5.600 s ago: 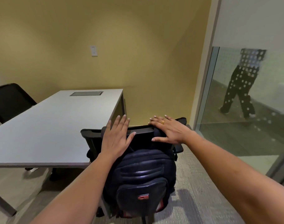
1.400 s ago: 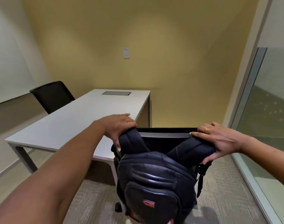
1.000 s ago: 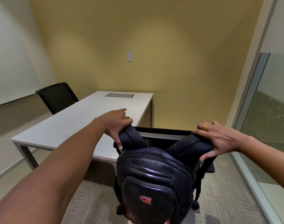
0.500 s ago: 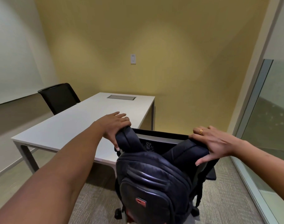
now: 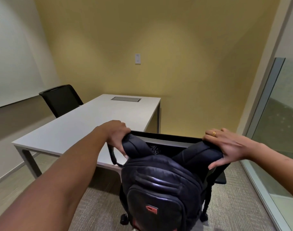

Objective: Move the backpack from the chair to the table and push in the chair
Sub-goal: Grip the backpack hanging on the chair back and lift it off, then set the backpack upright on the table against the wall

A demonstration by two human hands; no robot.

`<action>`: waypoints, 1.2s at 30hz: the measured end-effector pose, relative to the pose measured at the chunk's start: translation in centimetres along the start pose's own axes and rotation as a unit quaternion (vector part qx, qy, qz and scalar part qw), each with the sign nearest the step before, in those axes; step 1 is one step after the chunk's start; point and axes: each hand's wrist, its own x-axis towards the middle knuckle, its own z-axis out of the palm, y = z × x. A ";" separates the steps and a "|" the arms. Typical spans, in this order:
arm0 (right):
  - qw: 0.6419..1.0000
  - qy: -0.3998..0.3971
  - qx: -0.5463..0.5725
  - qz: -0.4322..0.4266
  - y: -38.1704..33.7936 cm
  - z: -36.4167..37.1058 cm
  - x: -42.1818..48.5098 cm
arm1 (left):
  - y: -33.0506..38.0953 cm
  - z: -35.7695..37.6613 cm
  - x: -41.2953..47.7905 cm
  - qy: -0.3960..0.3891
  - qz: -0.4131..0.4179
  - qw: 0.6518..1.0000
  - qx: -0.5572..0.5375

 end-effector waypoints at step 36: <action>0.990 0.019 -0.132 -0.043 1.7 -21.9 -7.9 | 14.1 -6.7 -5.3 0.477 0.047 0.877 -0.019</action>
